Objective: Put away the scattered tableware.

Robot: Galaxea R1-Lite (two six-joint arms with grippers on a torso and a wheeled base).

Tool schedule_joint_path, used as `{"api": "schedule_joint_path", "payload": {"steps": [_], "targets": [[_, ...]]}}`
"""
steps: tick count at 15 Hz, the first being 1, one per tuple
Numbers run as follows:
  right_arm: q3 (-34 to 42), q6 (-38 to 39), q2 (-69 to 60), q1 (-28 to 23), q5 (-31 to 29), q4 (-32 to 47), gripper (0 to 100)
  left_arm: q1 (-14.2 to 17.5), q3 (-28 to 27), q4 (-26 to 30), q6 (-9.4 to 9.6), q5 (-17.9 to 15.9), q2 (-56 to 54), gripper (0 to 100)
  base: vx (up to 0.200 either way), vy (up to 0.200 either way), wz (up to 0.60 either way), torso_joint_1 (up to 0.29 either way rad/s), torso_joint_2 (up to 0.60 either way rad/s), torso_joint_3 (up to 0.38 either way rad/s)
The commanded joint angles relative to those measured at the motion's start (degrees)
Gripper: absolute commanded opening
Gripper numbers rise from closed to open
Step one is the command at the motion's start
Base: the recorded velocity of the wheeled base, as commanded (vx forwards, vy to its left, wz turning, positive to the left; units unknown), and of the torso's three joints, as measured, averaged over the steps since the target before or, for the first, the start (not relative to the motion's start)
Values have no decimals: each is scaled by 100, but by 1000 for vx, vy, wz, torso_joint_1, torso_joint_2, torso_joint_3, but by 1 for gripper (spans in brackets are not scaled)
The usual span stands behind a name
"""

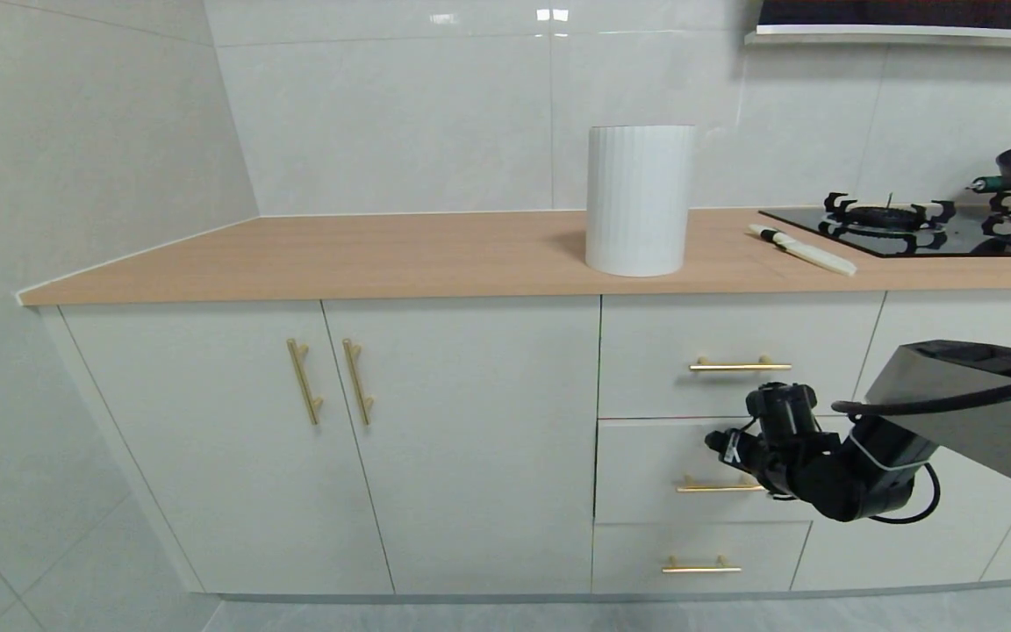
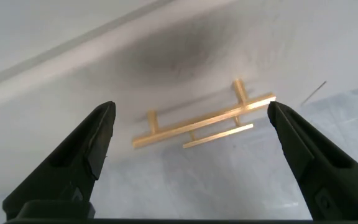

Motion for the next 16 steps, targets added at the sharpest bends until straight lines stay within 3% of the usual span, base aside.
{"api": "schedule_joint_path", "payload": {"steps": [1, 9, 14, 16], "targets": [[-174, 43, 137, -60, -23, 4, 100, 8, 0, -1, 6, 2, -2, 100, 0, 0, 0, 0, 0, 0], [-833, 333, 541, -183, -357, 39, 100, -1, 0, -1, 6, 2, -2, 100, 0, 0, 0, 0, 0, 0], [-745, 368, 409, -174, -366, 47, 100, -1, 0, -1, 6, 2, -2, 100, 0, 0, 0, 0, 0, 0], [-261, 333, 49, -174, -287, 56, 100, 8, 0, -1, 6, 2, -2, 100, 0, 0, 0, 0, 0, 0]]}}
